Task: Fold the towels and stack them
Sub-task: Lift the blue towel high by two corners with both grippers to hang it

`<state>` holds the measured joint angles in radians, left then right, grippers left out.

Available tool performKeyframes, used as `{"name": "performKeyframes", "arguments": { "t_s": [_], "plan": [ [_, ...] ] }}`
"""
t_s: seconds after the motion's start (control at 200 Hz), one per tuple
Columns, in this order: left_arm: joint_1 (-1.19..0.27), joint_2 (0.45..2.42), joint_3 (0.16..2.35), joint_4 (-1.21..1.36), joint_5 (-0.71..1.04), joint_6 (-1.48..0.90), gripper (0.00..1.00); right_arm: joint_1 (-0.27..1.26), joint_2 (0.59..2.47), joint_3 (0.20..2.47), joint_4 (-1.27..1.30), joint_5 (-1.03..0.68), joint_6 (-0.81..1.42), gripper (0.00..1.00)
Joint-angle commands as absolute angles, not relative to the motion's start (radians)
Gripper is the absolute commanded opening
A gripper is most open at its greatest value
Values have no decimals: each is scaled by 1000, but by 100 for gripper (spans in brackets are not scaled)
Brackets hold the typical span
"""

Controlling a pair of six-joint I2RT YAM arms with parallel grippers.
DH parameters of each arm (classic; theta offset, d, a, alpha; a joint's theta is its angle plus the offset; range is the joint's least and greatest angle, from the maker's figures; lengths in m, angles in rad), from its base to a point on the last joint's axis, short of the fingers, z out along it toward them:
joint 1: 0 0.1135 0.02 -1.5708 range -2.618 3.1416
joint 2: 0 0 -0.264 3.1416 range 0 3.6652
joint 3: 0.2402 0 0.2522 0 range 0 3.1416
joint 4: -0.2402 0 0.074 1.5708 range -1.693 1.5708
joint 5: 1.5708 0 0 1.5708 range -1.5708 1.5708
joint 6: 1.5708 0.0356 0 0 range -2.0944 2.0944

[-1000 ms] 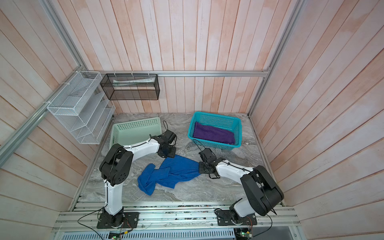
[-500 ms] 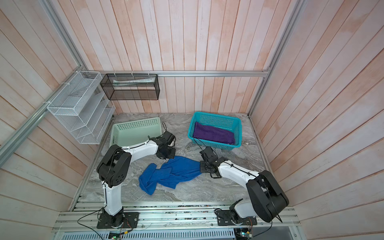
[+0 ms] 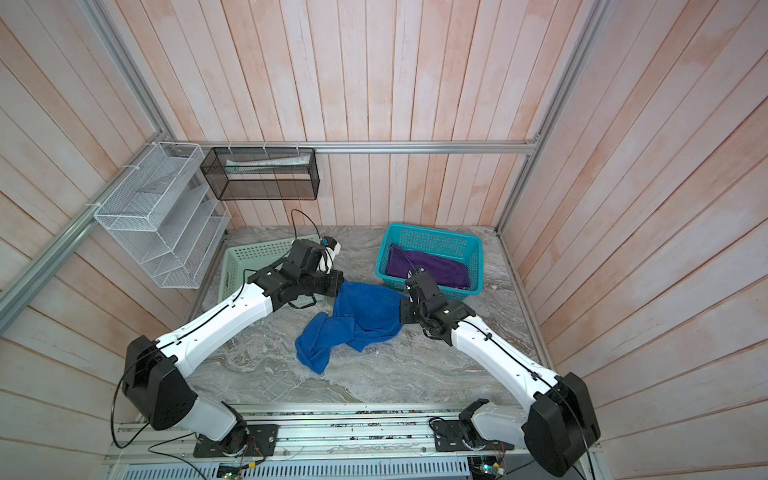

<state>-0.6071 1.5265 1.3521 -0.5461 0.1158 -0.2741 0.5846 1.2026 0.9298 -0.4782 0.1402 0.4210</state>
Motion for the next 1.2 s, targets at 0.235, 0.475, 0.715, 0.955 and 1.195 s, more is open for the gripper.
{"name": "performKeyframes", "arguments": {
  "t_s": [0.235, 0.475, 0.715, 0.955, 1.195],
  "plan": [
    [-602, 1381, 1646, -548, 229, -119, 0, 579, 1129, 1370, -632, 268, 215, 0],
    [-697, 1380, 1988, -698, 101, -83, 0, 580, 1257, 1884, -826, 244, 79, 0],
    [-887, 1449, 2390, -850, -50, -17, 0, 590, 1489, 2638, -1096, 211, 30, 0],
    [-981, 1462, 2514, -841, -66, -14, 0, 590, 1339, 2516, -885, 193, 18, 0],
    [-979, 1507, 2560, -808, -236, 85, 0, 590, 1355, 2506, -763, 265, -56, 0]
  ]
}}
